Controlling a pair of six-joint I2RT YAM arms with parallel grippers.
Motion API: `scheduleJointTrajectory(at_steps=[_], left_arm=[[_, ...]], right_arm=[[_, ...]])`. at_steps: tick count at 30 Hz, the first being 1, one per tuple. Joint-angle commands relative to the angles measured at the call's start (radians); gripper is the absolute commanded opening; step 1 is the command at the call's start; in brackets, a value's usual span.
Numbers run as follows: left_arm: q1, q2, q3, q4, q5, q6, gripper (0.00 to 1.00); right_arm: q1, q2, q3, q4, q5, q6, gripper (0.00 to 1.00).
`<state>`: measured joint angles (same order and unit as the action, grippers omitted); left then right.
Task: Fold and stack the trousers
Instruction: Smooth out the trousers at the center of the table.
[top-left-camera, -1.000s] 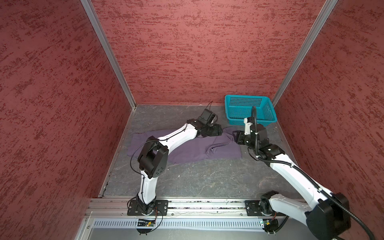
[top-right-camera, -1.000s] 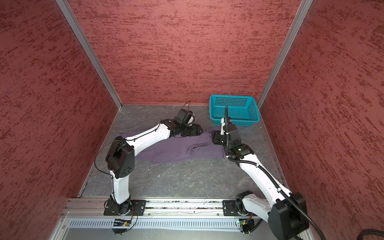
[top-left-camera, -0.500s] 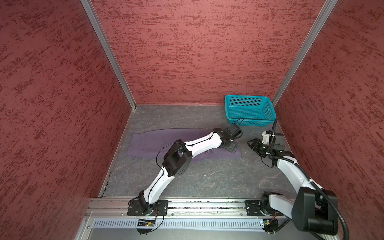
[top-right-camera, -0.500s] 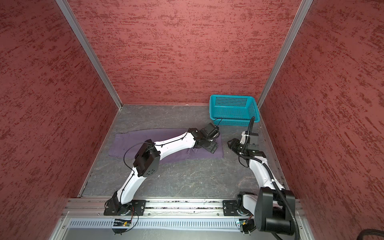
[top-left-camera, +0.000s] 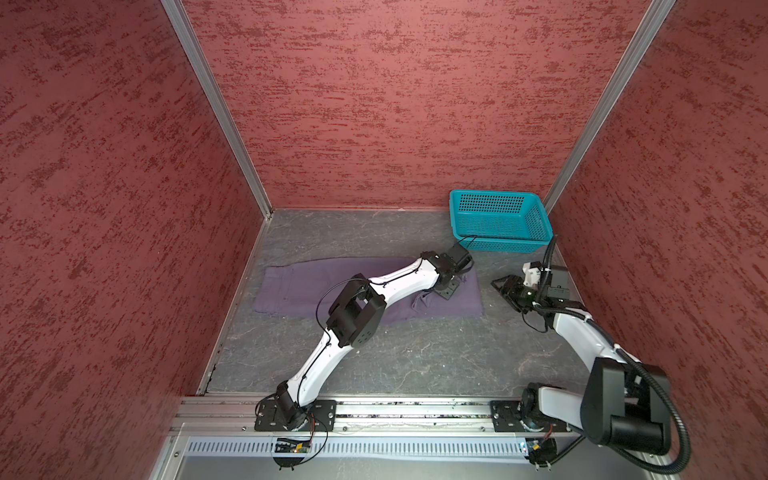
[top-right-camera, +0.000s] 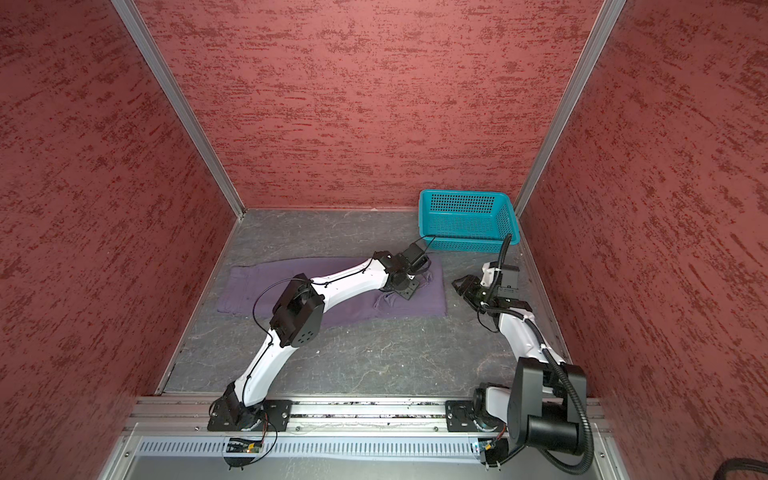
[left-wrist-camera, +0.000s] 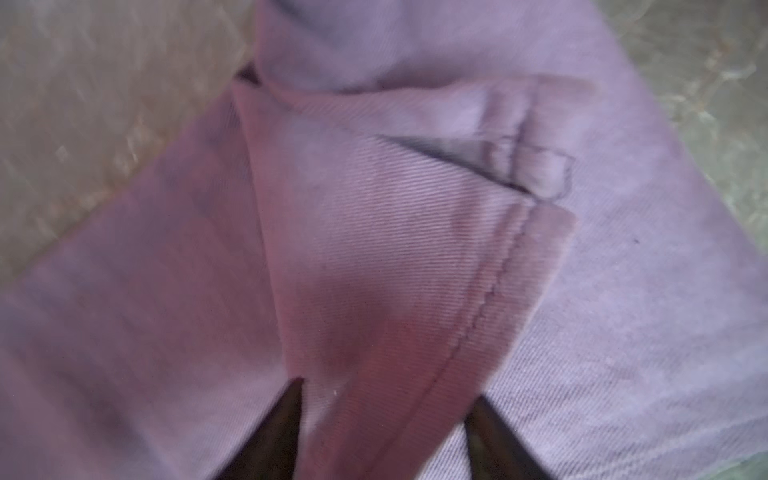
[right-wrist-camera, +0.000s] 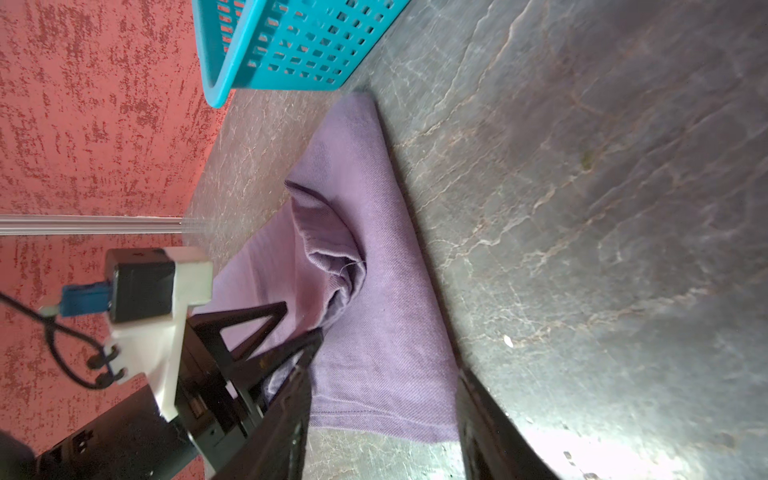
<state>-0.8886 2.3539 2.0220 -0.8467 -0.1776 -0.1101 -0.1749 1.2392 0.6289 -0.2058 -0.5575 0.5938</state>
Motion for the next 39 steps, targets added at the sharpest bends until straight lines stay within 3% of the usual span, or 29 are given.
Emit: scheduleJointTrajectory(at_steps=[1,9,17,23,30,39], left_arm=[[0.023,0.012,0.015,0.001,0.075,-0.01,0.4],[0.106,-0.064,-0.034,0.043,0.283,-0.104,0.0],[0.283,-0.305,-0.362,0.313,0.597,-0.372,0.0],[0.405,-0.433,-0.662,0.567,0.7,-0.575,0.0],[0.471,-0.44,-0.843,0.712,0.744,-0.686,0.0],[0.508,-0.506,-0.866,0.663,0.711,-0.669,0.0]], right_arm=[[-0.01,0.005,-0.008,0.033,-0.016,0.007,0.56],[-0.014,0.024,-0.021,0.051,-0.007,0.024,0.57],[-0.015,0.034,-0.022,0.061,-0.013,0.04,0.56],[-0.015,0.042,-0.017,0.067,-0.022,0.047,0.56],[-0.015,0.039,-0.007,0.056,-0.027,0.043,0.56],[-0.014,0.037,-0.023,0.066,-0.033,0.043,0.56]])
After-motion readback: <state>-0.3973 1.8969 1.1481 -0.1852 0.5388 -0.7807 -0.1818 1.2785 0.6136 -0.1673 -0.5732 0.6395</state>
